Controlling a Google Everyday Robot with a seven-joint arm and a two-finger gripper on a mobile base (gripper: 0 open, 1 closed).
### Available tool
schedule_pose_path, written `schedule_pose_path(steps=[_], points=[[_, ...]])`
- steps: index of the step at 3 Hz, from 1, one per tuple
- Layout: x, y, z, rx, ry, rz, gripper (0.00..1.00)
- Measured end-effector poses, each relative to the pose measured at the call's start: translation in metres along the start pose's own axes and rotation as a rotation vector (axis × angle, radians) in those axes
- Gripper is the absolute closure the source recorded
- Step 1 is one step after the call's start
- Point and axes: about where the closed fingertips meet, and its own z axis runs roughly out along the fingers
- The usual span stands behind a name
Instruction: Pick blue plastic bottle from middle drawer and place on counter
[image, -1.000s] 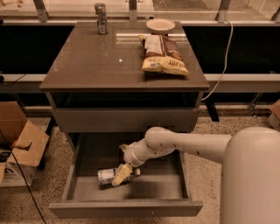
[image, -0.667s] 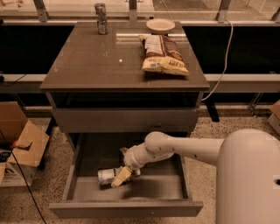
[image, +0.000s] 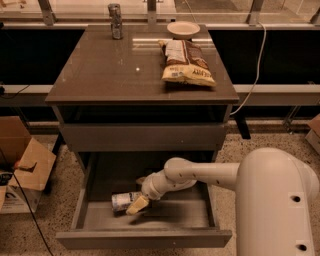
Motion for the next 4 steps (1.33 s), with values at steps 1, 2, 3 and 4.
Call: schedule_pose_path(steps=[1,2,3,4], points=[[0.01,0.001,0.008,-0.004,0.01,0.028,0.42],[0.014,0.0,0.007,0.007,-0.004,0.045,0.65],[0.0,0.003,-0.014,0.012,-0.049,0.006,0.88],[-0.027,0.014,-0.048,-0.003,-0.1,-0.105,1.0]])
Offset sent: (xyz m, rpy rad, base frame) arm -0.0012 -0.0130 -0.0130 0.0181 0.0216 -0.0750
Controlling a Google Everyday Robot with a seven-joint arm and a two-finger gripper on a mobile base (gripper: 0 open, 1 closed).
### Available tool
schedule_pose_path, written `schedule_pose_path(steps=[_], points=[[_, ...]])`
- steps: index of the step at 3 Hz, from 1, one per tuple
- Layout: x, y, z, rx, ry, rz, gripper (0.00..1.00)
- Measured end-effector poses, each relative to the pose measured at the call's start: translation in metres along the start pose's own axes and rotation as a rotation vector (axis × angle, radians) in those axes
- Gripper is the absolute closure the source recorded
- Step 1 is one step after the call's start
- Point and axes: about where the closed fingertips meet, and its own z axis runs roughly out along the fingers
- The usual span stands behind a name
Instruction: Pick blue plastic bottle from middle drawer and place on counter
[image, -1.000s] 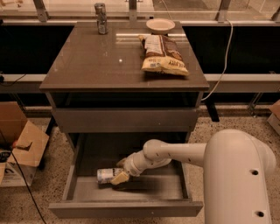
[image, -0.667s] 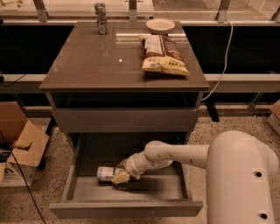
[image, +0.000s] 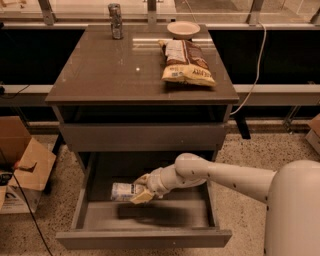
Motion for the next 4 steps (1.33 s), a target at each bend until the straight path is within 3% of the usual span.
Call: schedule_pose_path(steps=[1,3,4], points=[[-0.026,0.014,-0.033,-0.053,-0.005,-0.134,1.0],[-0.077,0.041,-0.114,-0.084,0.048,-0.329,1.0],[-0.097,0.039,-0.141,-0.051,0.08,-0.389,1.0]])
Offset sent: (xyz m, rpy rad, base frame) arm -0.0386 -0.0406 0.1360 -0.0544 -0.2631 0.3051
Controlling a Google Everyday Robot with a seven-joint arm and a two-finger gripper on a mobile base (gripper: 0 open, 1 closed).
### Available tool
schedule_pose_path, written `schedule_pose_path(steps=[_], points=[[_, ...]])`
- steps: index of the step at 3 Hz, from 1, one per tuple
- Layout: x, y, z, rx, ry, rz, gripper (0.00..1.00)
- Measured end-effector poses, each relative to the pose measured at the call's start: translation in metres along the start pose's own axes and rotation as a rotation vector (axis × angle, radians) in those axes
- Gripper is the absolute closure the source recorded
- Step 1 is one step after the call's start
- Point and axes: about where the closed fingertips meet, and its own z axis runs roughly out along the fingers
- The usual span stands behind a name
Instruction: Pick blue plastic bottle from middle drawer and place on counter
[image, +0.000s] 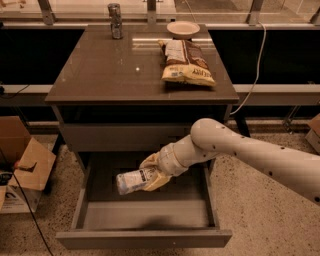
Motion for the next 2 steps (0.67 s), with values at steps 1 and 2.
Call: schedule_pose_path(steps=[1,2], points=[[-0.018,-0.011,-0.029,0.044,0.051,-0.065,1.0],[-0.037,-0.018,-0.063,0.096,0.096,-0.114,1.0]])
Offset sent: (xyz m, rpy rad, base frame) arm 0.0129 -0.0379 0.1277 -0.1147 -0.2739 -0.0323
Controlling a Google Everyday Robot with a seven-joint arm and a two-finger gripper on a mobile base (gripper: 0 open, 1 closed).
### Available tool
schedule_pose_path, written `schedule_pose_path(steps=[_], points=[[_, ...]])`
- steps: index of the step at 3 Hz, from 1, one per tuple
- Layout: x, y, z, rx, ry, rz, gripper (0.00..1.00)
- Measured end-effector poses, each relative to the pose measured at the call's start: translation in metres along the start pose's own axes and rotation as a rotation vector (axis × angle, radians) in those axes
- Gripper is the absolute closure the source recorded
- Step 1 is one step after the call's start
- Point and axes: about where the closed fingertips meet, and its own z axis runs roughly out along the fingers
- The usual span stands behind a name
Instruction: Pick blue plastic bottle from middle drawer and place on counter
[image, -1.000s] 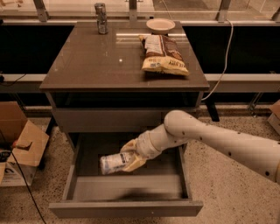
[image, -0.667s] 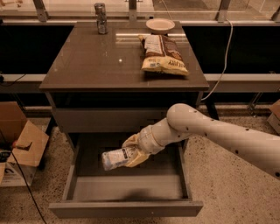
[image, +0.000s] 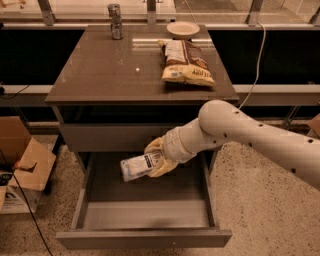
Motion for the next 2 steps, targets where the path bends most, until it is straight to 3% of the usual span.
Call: schedule_pose_path(steps=[1,2], points=[[-0.0372,-0.0104,-0.0605,0.073,0.055,-0.091,1.0],[-0.0372,-0.0104,-0.0605,0.073,0.055,-0.091,1.0]])
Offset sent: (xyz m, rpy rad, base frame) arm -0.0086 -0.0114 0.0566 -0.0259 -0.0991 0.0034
